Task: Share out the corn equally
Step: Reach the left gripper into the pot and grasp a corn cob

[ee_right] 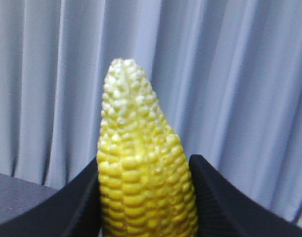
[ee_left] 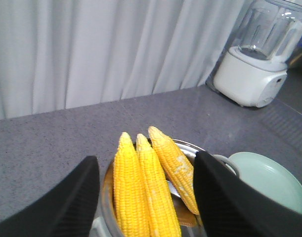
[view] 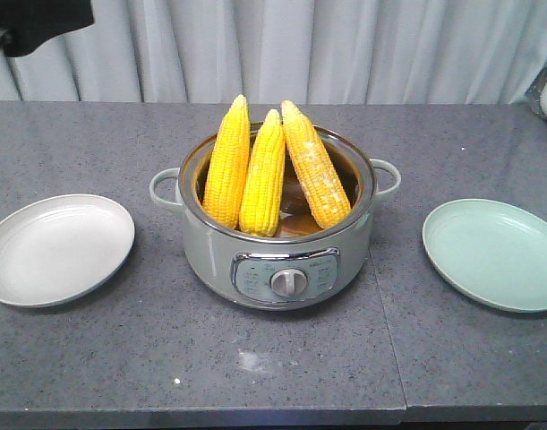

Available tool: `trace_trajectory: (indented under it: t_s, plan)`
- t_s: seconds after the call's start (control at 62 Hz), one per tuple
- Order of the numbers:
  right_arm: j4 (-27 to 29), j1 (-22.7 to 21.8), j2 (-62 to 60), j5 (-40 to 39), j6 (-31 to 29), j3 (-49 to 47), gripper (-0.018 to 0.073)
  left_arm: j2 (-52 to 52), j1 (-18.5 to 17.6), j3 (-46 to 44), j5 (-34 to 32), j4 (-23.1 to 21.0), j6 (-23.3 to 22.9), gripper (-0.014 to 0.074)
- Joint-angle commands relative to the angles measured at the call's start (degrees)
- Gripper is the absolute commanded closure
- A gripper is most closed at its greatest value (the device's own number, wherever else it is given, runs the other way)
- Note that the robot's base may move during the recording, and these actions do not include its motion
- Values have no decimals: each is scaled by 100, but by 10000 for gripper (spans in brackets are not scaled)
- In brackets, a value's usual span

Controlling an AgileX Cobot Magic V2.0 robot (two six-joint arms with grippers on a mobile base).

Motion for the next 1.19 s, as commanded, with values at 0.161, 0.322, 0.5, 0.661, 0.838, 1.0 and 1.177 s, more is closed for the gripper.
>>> trace_trajectory:
  t_s: [0.161, 0.322, 0.5, 0.661, 0.838, 1.0, 1.177]
  plan:
    - [-714, -246, -157, 69, 382, -145, 566, 1139, -1044, -1323, -106, 1870, -1716, 182]
    - [-909, -246, -157, 73, 578, -128, 566, 1907, -1391, -1973, -34, 3138, -2856, 182]
    - [-942, -246, -129, 78, 578, -128, 566, 2695, -1824, -2742, 160, 4279, -3537, 182]
    - [-956, -246, -86, 160, 578, -128, 566, 3202, -2016, -3269, 557, 4890, -3812, 182]
    - [-956, -246, -41, 232, 578, -128, 566, 3499, -2051, -3433, 718, 5156, -3946, 181]
    - [-956, -246, -41, 232, 578, -128, 566, 3552, -2059, -3433, 722, 5144, -4186, 180]
    - [-956, -246, -41, 232, 578, -128, 566, 3552, -2065, -3433, 705, 5138, -4186, 171]
